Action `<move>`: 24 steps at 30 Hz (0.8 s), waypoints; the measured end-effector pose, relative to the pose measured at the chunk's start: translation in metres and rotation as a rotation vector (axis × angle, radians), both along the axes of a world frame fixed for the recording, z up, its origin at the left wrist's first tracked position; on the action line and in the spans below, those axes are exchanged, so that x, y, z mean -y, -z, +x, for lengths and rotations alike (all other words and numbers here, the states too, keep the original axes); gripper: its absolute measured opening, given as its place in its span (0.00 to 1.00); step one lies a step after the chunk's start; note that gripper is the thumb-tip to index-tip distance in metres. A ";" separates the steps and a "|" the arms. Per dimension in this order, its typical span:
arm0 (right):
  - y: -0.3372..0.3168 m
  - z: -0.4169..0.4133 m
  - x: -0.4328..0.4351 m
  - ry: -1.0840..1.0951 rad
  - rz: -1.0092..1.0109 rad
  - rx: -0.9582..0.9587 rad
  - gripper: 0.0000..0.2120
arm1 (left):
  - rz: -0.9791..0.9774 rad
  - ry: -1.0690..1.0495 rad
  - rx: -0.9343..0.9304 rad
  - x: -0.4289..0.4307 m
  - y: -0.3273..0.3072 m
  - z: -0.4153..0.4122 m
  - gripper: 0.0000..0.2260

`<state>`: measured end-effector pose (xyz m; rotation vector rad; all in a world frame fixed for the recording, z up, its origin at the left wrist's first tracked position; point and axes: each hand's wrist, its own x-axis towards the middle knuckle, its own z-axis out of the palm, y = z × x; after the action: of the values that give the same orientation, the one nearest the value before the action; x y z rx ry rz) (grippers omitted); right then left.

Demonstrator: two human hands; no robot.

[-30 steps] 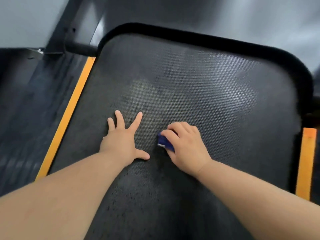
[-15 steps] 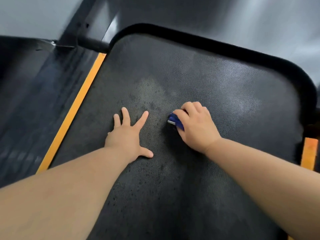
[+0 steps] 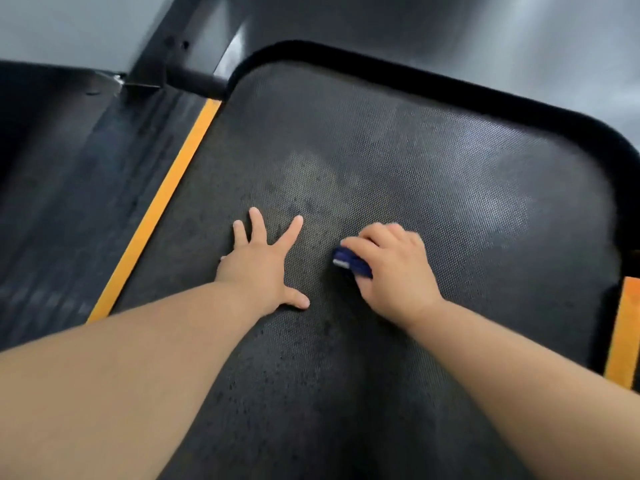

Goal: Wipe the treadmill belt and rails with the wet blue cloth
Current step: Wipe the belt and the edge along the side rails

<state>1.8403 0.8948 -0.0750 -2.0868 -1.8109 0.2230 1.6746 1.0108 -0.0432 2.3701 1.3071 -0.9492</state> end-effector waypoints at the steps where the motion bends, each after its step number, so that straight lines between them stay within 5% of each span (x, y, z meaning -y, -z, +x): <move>1: 0.000 0.006 -0.016 0.053 0.022 0.018 0.15 | -0.001 0.008 -0.009 0.000 -0.001 0.000 0.57; 6: -0.011 0.039 -0.086 0.329 -0.045 0.032 0.14 | 0.014 0.017 -0.031 0.002 -0.003 0.001 0.57; 13: 0.000 -0.010 0.009 -0.058 0.015 -0.006 0.16 | 0.003 0.033 -0.018 0.001 -0.004 0.001 0.53; 19: -0.007 0.031 -0.095 0.290 -0.029 0.047 0.13 | 0.140 0.110 -0.044 -0.023 -0.018 -0.022 0.51; 24: 0.001 -0.036 -0.020 0.086 0.033 -0.026 0.13 | 0.035 -0.023 -0.041 -0.036 -0.005 -0.025 0.57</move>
<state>1.8041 0.9144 -0.0759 -2.1236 -1.6943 0.1958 1.6500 1.0469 -0.0380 2.3673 1.3742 -0.9816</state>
